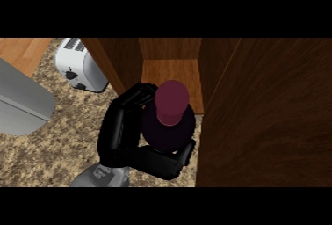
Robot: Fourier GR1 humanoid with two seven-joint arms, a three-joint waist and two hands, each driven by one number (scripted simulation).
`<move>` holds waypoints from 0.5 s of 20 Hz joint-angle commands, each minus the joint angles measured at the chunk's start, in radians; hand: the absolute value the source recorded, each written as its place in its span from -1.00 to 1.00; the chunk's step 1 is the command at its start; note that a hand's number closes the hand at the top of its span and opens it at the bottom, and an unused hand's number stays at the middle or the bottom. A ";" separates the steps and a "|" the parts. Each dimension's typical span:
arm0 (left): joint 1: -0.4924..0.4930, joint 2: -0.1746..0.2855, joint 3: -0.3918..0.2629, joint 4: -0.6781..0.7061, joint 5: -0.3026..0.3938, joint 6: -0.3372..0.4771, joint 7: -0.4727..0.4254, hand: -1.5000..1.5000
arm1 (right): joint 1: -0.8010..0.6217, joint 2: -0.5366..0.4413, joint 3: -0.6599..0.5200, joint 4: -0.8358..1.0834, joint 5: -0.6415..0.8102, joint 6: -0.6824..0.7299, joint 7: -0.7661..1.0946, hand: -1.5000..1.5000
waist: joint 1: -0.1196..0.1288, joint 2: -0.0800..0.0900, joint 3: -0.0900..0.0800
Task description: Pick up the wine, place it into the cabinet and close the cabinet
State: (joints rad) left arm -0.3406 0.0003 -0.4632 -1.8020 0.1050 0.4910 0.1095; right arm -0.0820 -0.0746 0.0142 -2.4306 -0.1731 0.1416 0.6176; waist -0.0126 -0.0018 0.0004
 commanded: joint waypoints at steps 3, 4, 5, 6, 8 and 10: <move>-0.118 0.000 -0.018 0.125 0.022 0.086 -0.037 1.00 | 0.015 -0.002 0.013 -0.153 -0.051 -0.017 0.087 -1.00 | -0.001 0.001 -0.001; -0.127 0.000 -0.011 0.109 0.003 0.100 -0.009 1.00 | 0.049 -0.023 -0.057 -0.162 -0.140 0.012 0.068 -1.00 | -0.003 0.000 0.000; -0.207 0.000 0.045 0.155 0.043 0.098 0.018 1.00 | 0.056 0.013 0.019 -0.133 -0.051 0.012 0.018 -1.00 | -0.004 0.001 0.000; -0.117 0.000 -0.092 0.138 0.022 0.173 -0.034 1.00 | 0.075 -0.008 -0.028 -0.118 -0.088 0.029 0.015 -1.00 | 0.000 0.000 0.000; -0.109 0.000 -0.007 0.093 -0.027 0.097 0.003 1.00 | 0.049 -0.024 -0.047 -0.102 -0.107 0.038 0.011 -1.00 | 0.008 0.000 0.000; -0.162 0.000 -0.080 0.193 -0.010 0.204 -0.061 1.00 | 0.057 -0.021 -0.019 -0.156 -0.112 0.022 0.077 -1.00 | -0.002 0.000 0.000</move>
State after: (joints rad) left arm -0.4888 0.0002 -0.4912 -1.6417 0.1143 0.6241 0.0748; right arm -0.0698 -0.0875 0.0031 -2.4340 -0.1795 0.1663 0.6160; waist -0.0146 -0.0012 0.0003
